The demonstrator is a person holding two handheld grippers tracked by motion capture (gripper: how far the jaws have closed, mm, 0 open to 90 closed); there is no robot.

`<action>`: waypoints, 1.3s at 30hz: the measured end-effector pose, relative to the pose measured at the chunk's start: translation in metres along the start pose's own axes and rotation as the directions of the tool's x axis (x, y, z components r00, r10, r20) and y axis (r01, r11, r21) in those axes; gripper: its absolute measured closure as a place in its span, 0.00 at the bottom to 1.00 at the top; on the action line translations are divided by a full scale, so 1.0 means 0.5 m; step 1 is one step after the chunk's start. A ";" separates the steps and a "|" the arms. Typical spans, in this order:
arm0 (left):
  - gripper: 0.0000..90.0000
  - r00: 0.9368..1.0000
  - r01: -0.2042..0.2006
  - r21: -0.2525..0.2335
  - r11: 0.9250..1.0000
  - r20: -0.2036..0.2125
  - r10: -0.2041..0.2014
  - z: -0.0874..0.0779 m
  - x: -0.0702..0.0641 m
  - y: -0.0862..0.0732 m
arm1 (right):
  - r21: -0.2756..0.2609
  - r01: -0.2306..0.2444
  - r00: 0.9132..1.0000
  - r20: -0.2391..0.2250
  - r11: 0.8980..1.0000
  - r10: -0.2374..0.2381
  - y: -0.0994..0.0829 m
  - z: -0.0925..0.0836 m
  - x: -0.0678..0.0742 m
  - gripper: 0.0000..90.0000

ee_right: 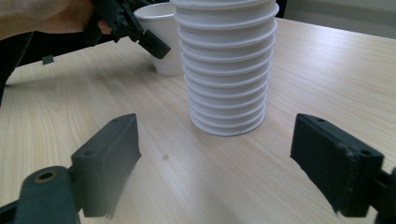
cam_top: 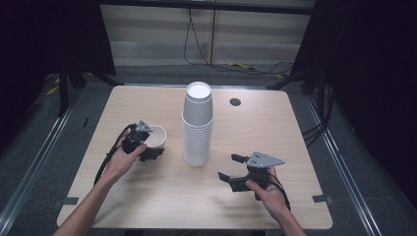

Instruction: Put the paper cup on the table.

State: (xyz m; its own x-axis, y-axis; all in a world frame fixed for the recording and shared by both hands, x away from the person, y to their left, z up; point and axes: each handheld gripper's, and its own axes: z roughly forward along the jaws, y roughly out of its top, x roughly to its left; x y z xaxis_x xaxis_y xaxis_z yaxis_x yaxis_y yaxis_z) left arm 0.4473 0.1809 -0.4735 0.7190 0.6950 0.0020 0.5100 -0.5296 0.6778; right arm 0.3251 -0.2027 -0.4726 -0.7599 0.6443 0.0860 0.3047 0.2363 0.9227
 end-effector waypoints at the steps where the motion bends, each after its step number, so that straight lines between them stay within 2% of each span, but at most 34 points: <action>1: 0.17 1.000 0.002 -0.003 1.000 0.003 -0.002 0.000 0.000 -0.003 | -0.002 0.002 1.000 0.002 1.000 -0.002 0.000 0.001 0.000 0.15; 3: 0.17 1.000 -0.003 0.003 1.000 0.002 0.003 0.001 0.002 -0.009 | -0.003 0.000 1.000 0.007 1.000 0.000 0.000 0.001 0.001 0.15; 5: 0.17 1.000 0.008 -0.011 1.000 0.004 -0.008 0.000 0.003 -0.016 | -0.005 -0.002 1.000 0.007 1.000 0.002 0.000 0.001 0.001 0.15; 7: 0.17 0.999 0.043 -0.011 0.999 0.027 -0.043 -0.002 0.004 -0.023 | -0.007 -0.001 1.000 0.006 1.000 0.001 0.000 0.001 0.000 0.15; 8: 0.18 0.999 0.032 -0.003 0.999 0.029 -0.032 -0.004 0.005 -0.025 | -0.005 -0.001 1.000 0.007 1.000 0.001 0.000 0.001 0.000 0.15; 10: 0.18 1.000 0.021 -0.001 1.000 0.002 -0.021 -0.008 0.003 -0.031 | -0.006 0.001 1.000 0.007 1.000 -0.001 -0.001 0.002 0.000 0.15; 11: 0.17 0.999 0.039 -0.006 0.999 0.006 -0.039 -0.010 0.003 -0.034 | -0.002 0.006 1.000 0.014 1.000 -0.006 -0.001 0.002 0.001 0.15; 12: 0.18 0.999 0.031 -0.002 1.000 0.015 -0.031 -0.011 0.007 -0.037 | -0.001 0.010 1.000 0.017 1.000 -0.010 -0.001 0.002 0.002 0.15; 13: 0.18 0.999 0.044 -0.004 0.999 0.012 -0.044 -0.012 0.007 -0.040 | -0.003 0.007 1.000 0.013 1.000 -0.007 -0.001 0.002 0.003 0.15; 15: 0.18 0.999 0.035 -0.002 0.999 0.004 -0.035 -0.015 0.012 -0.046 | -0.003 0.008 1.000 0.012 1.000 -0.008 -0.001 0.002 0.004 0.15; 18: 0.17 0.999 0.054 -0.011 0.998 0.004 -0.054 -0.023 0.015 -0.054 | -0.002 0.007 1.000 0.014 1.000 -0.007 -0.001 0.003 0.003 0.15; 24: 0.18 0.999 0.032 -0.016 0.999 0.015 -0.032 -0.034 0.004 -0.065 | -0.001 0.007 1.000 0.018 1.000 -0.007 -0.001 0.002 0.003 0.15; 28: 0.17 1.000 0.018 -0.051 0.999 0.021 -0.017 -0.044 -0.008 -0.076 | -0.003 0.006 1.000 0.021 1.000 -0.006 0.000 0.000 0.003 0.15; 30: 0.17 0.999 0.026 -0.071 0.997 0.044 -0.023 -0.050 -0.015 -0.081 | -0.006 0.004 1.000 0.019 1.000 -0.004 0.000 -0.001 0.003 0.15; 33: 0.17 1.000 0.007 -0.088 0.996 0.020 -0.005 -0.057 -0.026 -0.088 | -0.003 0.008 1.000 0.022 1.000 -0.008 -0.001 -0.001 0.003 0.15; 35: 0.17 0.999 0.028 -0.092 0.995 0.036 -0.025 -0.061 -0.029 -0.092 | -0.004 0.008 1.000 0.020 1.000 -0.008 0.000 0.000 0.005 0.15; 39: 0.18 0.999 0.018 -0.109 0.994 0.030 -0.015 -0.072 -0.044 -0.100 | -0.005 0.010 1.000 0.020 1.000 -0.010 0.000 -0.001 0.005 0.15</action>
State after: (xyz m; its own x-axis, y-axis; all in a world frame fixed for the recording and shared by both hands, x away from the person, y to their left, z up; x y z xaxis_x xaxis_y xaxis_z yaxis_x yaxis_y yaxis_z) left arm 0.3889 0.2097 -0.4808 0.7250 0.6881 -0.0302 0.4684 -0.4604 0.7541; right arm 0.3230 -0.2017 -0.4722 -0.7511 0.6565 0.0696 0.2947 0.2390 0.9252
